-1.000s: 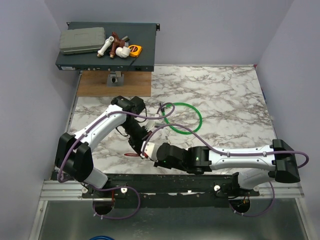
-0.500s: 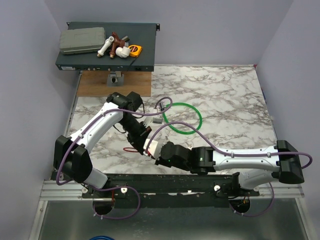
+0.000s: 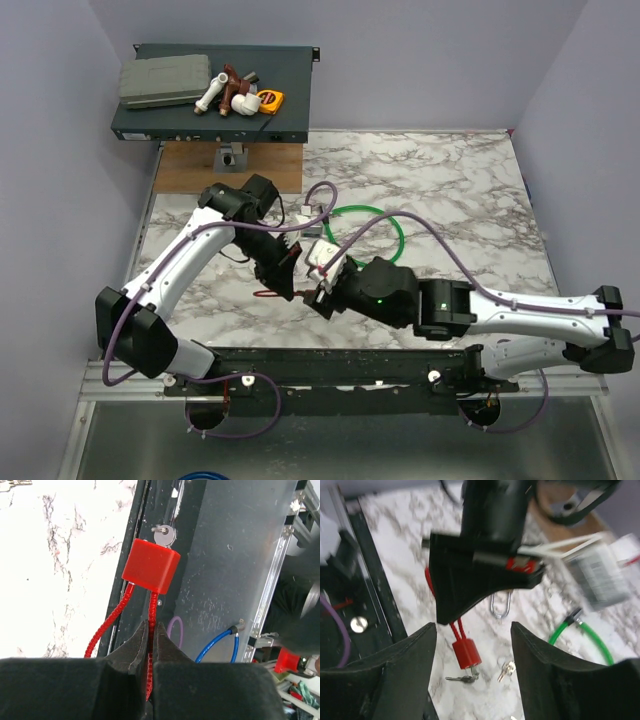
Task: Unlock with the key
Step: Unlock the lock.
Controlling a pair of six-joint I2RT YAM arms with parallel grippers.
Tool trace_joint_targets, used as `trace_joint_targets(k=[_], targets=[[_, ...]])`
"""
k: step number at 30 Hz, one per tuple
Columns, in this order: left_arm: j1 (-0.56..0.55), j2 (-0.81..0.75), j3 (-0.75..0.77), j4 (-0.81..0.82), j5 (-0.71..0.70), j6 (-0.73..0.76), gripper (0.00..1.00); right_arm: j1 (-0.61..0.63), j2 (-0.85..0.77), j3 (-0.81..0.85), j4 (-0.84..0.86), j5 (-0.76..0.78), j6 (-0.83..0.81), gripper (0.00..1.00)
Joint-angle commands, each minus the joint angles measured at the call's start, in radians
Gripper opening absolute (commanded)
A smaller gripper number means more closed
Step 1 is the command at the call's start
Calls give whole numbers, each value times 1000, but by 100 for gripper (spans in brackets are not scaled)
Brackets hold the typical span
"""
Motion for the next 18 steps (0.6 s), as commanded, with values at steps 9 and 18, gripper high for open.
trace_joint_targets(k=[9,18], targets=[[76,-193,13,209,29,-218,0,1,-195,66,-3,226,224,77],[50,-485,66,534,-421,-290,0,-31,-222,43,-75,283,638,83]])
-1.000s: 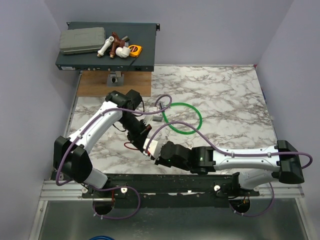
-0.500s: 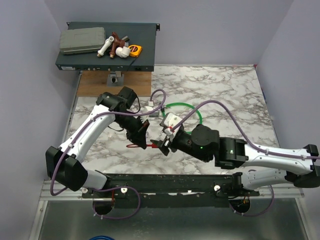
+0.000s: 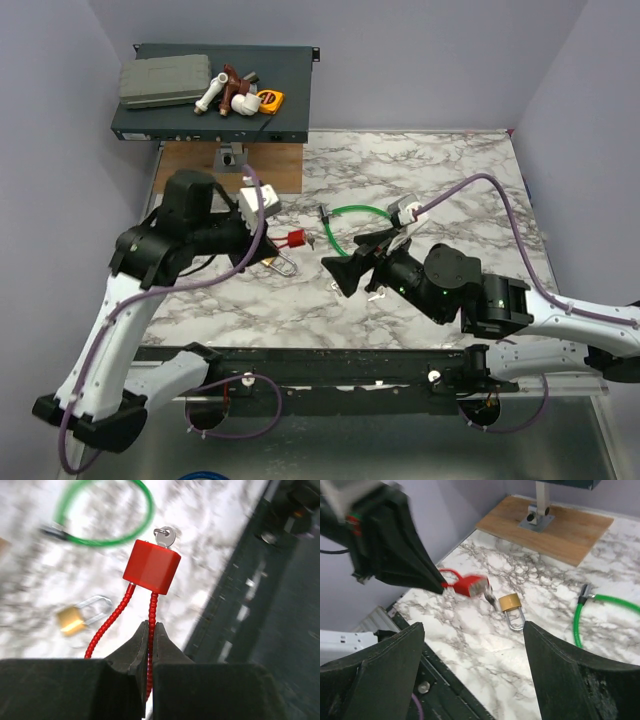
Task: Unlock with the key
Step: Unlock the lock.
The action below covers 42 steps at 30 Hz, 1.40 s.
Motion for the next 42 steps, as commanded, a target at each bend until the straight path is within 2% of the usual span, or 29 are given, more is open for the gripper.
trace_joint_targets(k=[1,5,7,13,17,24,27,30,34,42], targets=[[-36,-156,-3,288,-322,-40,0,-46,18,-5,-60,12,268,84],[-155,-267,-132,452,-499,-31,0,-196,69,57,-89,-206,418,83],[-232,-303,-194,502,-595,-16,0,-238,81,57,-33,-300,441,82],[-279,-351,-298,540,-720,68,0,-256,153,121,37,-447,428,81],[-325,-374,-364,583,-801,148,0,-278,147,98,110,-545,430,81],[-389,-433,-413,622,-824,278,0,-326,170,140,6,-437,356,77],[-439,-467,-429,629,-835,364,0,-394,195,168,6,-528,344,75],[-497,-502,-463,661,-851,446,0,-453,235,198,6,-690,327,73],[-511,-507,-490,675,-857,467,0,-508,271,228,6,-881,303,69],[-516,-488,-504,693,-853,460,0,-540,347,256,20,-1065,332,66]])
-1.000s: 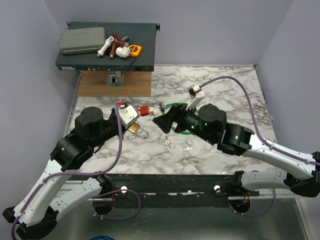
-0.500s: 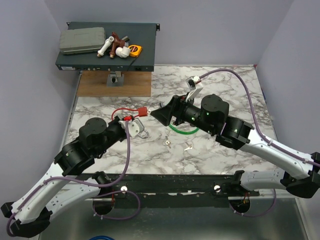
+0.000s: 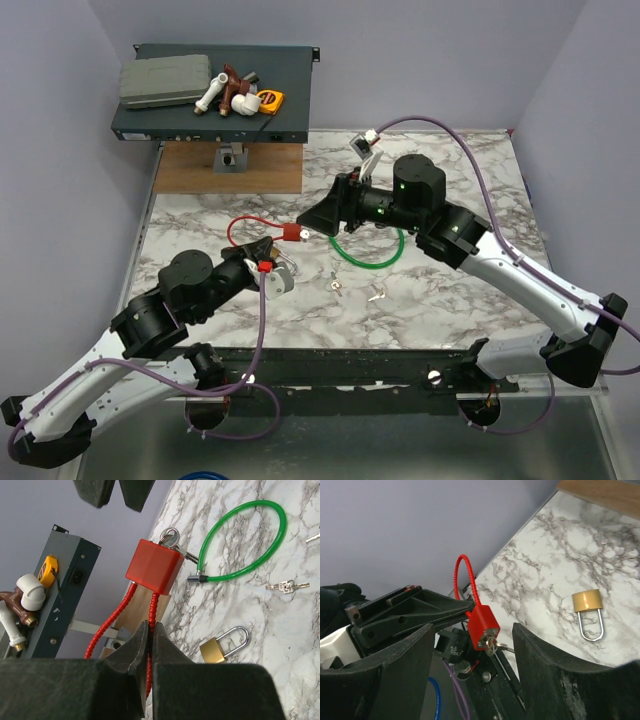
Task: Unlock with the key
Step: Unlock the lock.
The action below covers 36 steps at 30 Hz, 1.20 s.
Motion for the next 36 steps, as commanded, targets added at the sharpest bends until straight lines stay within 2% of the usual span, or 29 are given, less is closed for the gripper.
trace_joint_targets(k=[1,7,13,16,20,23,24,25,29,31,36], targets=[[-5,7,2,58,-23,14,0,-7,57,52,2,-177,11,65],[-5,6,5,55,-25,15,0,-7,103,52,17,-212,15,62],[-6,10,8,55,-26,12,0,-7,131,63,31,-262,27,51],[-6,14,15,50,-26,2,0,-7,136,57,36,-281,37,42],[-4,20,13,55,-28,-9,0,-7,141,55,32,-293,42,21],[-1,26,19,42,2,-17,0,-7,143,59,29,-296,37,11],[1,31,25,35,16,-22,5,-7,141,59,29,-290,34,9],[2,36,37,20,31,-32,17,-7,138,60,26,-283,26,8],[9,66,125,-85,136,-97,79,-7,128,82,-57,-231,-64,2],[14,82,193,-152,198,-155,98,-6,121,89,-118,-191,-131,1],[37,98,331,-279,350,-299,98,-7,91,70,-211,-175,-276,1]])
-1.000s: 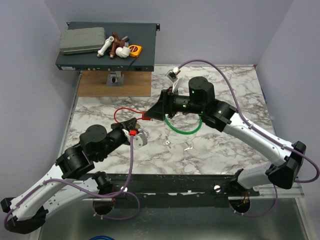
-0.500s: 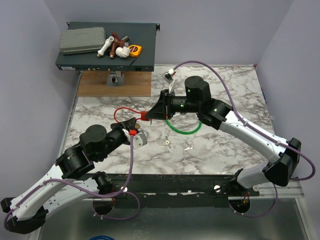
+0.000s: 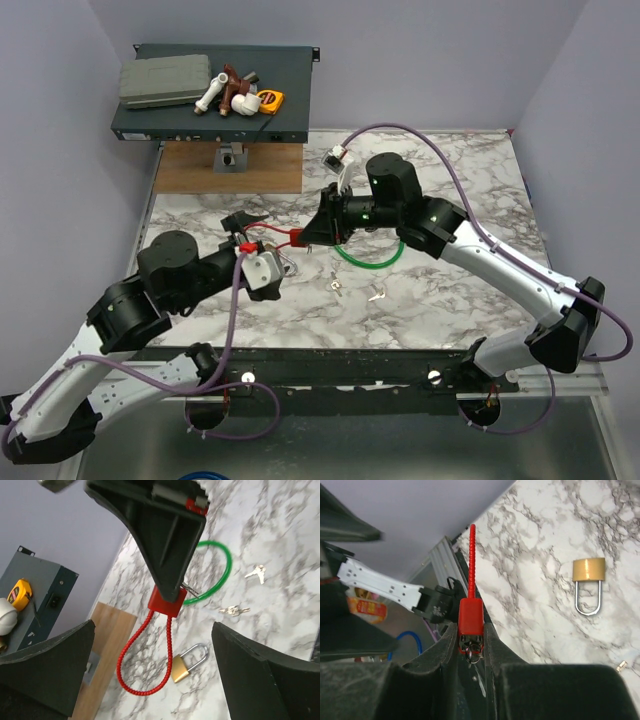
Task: Unlock with the key
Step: Unlock the lock.
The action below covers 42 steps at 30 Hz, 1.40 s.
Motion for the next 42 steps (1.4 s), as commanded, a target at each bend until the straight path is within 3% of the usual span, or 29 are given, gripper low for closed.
trace_joint_targets(k=[1,9,16,25,28,36,40,42], targets=[[27,-7,106,-123,187,-178,98,6,-43,3,-105,8,-165,1],[65,55,14,-145,307,-284,98,29,-77,16,-165,-23,-319,1],[249,107,-28,-95,502,-308,98,114,-46,49,-269,38,-426,1],[252,98,-104,-160,800,-289,98,178,-43,85,-292,107,-507,1],[251,84,-134,-118,818,-328,98,207,-26,110,-304,121,-530,1],[256,63,-147,-35,805,-389,78,269,15,155,-362,154,-565,1],[263,40,-153,-51,820,-396,63,276,13,155,-370,163,-569,1],[267,25,-162,-59,826,-399,60,277,12,157,-369,161,-569,1]])
